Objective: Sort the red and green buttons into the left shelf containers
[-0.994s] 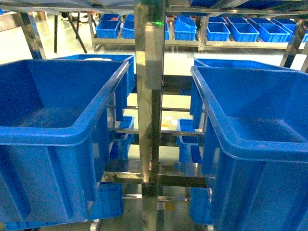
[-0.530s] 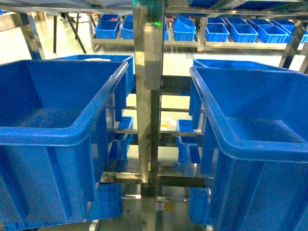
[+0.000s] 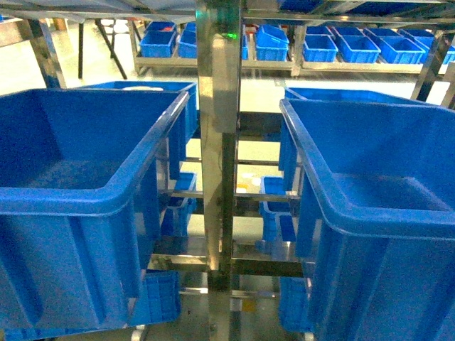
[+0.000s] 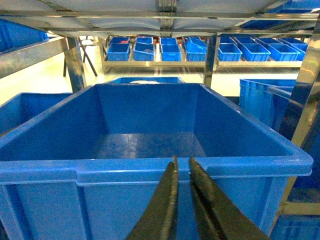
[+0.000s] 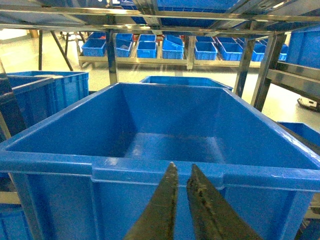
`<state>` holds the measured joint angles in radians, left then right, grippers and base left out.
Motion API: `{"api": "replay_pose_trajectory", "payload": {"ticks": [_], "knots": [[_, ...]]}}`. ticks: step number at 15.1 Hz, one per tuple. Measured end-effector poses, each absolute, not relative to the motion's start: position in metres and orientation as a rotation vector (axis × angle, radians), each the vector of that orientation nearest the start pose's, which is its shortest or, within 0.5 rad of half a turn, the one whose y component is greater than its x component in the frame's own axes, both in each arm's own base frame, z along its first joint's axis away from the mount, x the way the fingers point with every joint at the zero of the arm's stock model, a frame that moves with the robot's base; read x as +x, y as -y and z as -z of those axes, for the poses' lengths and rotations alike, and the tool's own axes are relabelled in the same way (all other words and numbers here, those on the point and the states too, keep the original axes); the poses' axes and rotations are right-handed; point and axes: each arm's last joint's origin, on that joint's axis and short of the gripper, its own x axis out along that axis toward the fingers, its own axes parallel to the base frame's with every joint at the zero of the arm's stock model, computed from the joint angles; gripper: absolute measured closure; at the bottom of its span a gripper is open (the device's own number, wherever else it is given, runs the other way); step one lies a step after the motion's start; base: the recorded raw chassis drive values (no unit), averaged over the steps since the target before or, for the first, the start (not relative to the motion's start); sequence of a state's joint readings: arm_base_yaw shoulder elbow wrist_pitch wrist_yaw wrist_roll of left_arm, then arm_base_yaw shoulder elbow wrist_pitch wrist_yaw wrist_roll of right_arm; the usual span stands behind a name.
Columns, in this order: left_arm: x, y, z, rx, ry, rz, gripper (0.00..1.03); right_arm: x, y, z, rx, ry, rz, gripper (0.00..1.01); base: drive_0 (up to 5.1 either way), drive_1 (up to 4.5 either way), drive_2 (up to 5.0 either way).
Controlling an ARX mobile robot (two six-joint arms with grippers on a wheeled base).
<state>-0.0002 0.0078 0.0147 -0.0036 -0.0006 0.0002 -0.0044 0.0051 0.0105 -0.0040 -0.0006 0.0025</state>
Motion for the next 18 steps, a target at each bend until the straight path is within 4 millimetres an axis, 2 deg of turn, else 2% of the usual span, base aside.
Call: {"api": "replay_pose_trajectory", "payload": {"ticks": [7,8,18], "knots": [[0.0973,0.0000,-0.1676,0.001,0.003,0.000,0.03,0.0974,0.0004,-0.1663,0.002,0.001,0.003,0.04,0.0,0.00,0.0],[0.0973,0.0000,-0.1676,0.000,0.003,0.000,0.06,0.0974,0.0004,-0.1663,0.002,0.001,0.003,0.03,0.0,0.00,0.0],[0.0973,0.0000,-0.1676,0.000,0.003,0.000,0.05,0.0974,0.0004,-0.1663,0.002,0.001,0.003,0.03,0.0,0.00,0.0]]}}
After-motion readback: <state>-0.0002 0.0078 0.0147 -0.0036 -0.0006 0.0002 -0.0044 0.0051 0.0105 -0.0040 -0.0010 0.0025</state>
